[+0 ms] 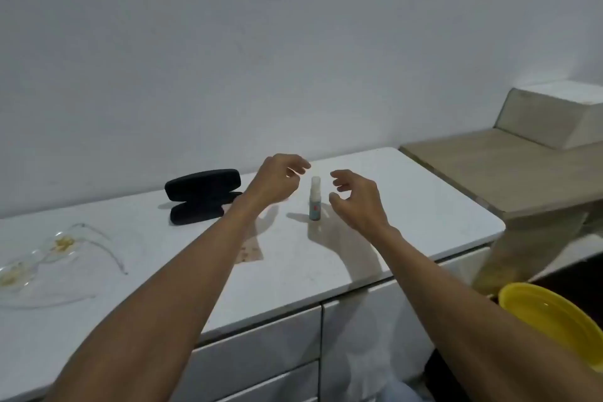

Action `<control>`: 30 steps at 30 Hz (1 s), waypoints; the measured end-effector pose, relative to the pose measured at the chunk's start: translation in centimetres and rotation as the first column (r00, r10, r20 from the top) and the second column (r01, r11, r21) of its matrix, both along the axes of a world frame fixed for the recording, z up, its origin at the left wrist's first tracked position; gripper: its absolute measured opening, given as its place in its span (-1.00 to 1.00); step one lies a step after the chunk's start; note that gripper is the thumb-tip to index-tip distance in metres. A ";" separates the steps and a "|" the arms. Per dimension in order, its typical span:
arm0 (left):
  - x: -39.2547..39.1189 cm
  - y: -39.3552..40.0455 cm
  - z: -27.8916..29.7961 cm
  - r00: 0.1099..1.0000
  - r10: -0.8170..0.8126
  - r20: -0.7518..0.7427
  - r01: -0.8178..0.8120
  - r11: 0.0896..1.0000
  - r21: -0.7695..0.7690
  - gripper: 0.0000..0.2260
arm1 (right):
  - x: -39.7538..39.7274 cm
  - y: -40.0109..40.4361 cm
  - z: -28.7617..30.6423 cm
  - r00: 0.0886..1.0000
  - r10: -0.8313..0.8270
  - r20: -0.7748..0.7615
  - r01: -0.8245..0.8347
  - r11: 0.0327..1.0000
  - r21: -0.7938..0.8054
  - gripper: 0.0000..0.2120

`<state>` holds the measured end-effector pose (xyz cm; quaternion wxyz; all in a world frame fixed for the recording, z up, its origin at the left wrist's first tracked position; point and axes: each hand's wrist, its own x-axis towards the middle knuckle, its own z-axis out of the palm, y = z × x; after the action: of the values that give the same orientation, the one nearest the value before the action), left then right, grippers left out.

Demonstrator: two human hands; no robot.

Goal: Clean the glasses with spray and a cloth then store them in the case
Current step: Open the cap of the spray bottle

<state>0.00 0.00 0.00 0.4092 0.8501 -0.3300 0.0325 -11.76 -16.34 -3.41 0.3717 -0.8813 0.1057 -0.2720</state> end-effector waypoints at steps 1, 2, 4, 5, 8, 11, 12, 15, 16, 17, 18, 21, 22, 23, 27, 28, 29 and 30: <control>0.0 -0.1 -0.3 1.000 0.006 -0.016 -0.007 0.999 -0.048 -0.60 | 0.0 0.0 -0.6 1.000 0.017 0.001 -0.017 1.000 0.009 -0.55; -0.4 -0.2 -0.5 0.998 0.018 -0.060 -0.024 0.995 -0.093 -0.61 | -0.3 0.2 -0.7 0.999 0.035 -0.010 -0.035 0.999 0.014 -0.53; -1.0 -0.4 -0.2 0.991 0.032 -0.127 -0.054 0.983 -0.176 -0.62 | -0.7 0.7 -0.7 0.997 0.064 -0.035 -0.063 0.998 0.030 -0.49; -1.4 -0.4 -0.2 0.990 0.025 -0.137 -0.052 0.980 -0.194 -0.63 | -0.7 0.8 -0.9 0.996 0.075 -0.039 -0.074 0.997 0.036 -0.48; -2.3 -0.2 0.1 0.989 -0.025 -0.143 -0.005 0.978 -0.207 -0.71 | -0.5 1.4 -0.8 0.994 0.099 -0.048 -0.096 0.994 0.054 -0.50; -2.8 -0.3 0.2 0.985 -0.087 -0.147 0.059 0.981 -0.183 -0.78 | 0.2 1.7 -1.1 0.993 0.114 -0.036 -0.109 0.989 0.102 -0.67; -3.0 -0.3 0.2 0.985 -0.097 -0.140 0.073 0.983 -0.167 -0.78 | 0.3 1.9 -1.2 0.993 0.114 -0.032 -0.110 0.988 0.108 -0.74; -2.9 -0.4 -0.3 0.990 -0.091 -0.110 0.074 0.985 -0.155 -0.78 | 0.6 2.0 -1.4 0.995 0.102 -0.023 -0.098 0.988 0.120 -0.86; -2.9 -0.4 -0.4 0.990 -0.092 -0.110 0.071 0.982 -0.177 -0.79 | 0.5 2.1 -1.3 0.995 0.097 -0.021 -0.094 0.989 0.115 -0.87; -2.8 -0.5 -0.5 0.989 -0.091 -0.118 0.065 0.977 -0.201 -0.80 | 0.6 2.1 -1.3 0.995 0.092 -0.025 -0.089 0.989 0.117 -0.87; -2.7 -0.6 -0.6 0.988 -0.089 -0.130 0.059 0.974 -0.221 -0.80 | 0.6 2.0 -1.3 0.995 0.092 -0.027 -0.088 0.989 0.122 -0.87; -2.9 -0.8 -0.6 0.984 -0.081 -0.156 0.038 0.964 -0.261 -0.81 | 0.8 1.8 -1.5 0.995 0.094 -0.025 -0.090 0.985 0.144 -0.86; -2.9 -0.9 -0.6 0.984 -0.079 -0.159 0.033 0.962 -0.271 -0.81 | 0.9 1.7 -1.6 0.995 0.095 -0.025 -0.090 0.983 0.160 -0.86; -3.0 -1.1 -0.5 0.985 -0.072 -0.158 0.024 0.958 -0.284 -0.81 | 1.0 1.6 -1.7 0.995 0.095 -0.026 -0.089 0.980 0.176 -0.85; -2.7 -1.5 0.1 0.988 -0.032 -0.148 -0.023 0.934 -0.356 -0.81 | 1.1 1.5 -1.8 0.996 0.086 -0.017 -0.081 0.979 0.187 -0.85; -2.5 -1.5 0.2 0.988 -0.024 -0.153 -0.034 0.931 -0.364 -0.79 | 1.1 1.4 -1.8 0.997 0.079 -0.018 -0.074 0.980 0.183 -0.85; -2.3 -1.4 0.2 0.987 -0.015 -0.157 -0.044 0.930 -0.365 -0.77 | 1.1 1.3 -1.8 0.997 0.071 -0.022 -0.066 0.982 0.178 -0.85; -2.2 -1.4 0.1 0.987 -0.006 -0.160 -0.053 0.931 -0.362 -0.76 | 1.2 1.2 -1.8 0.998 0.062 -0.026 -0.057 0.983 0.173 -0.85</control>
<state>-2.24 -1.35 0.14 0.5844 0.7630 -0.2745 0.0302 -10.61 -15.10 -5.21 0.4528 -0.8527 0.1083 -0.2370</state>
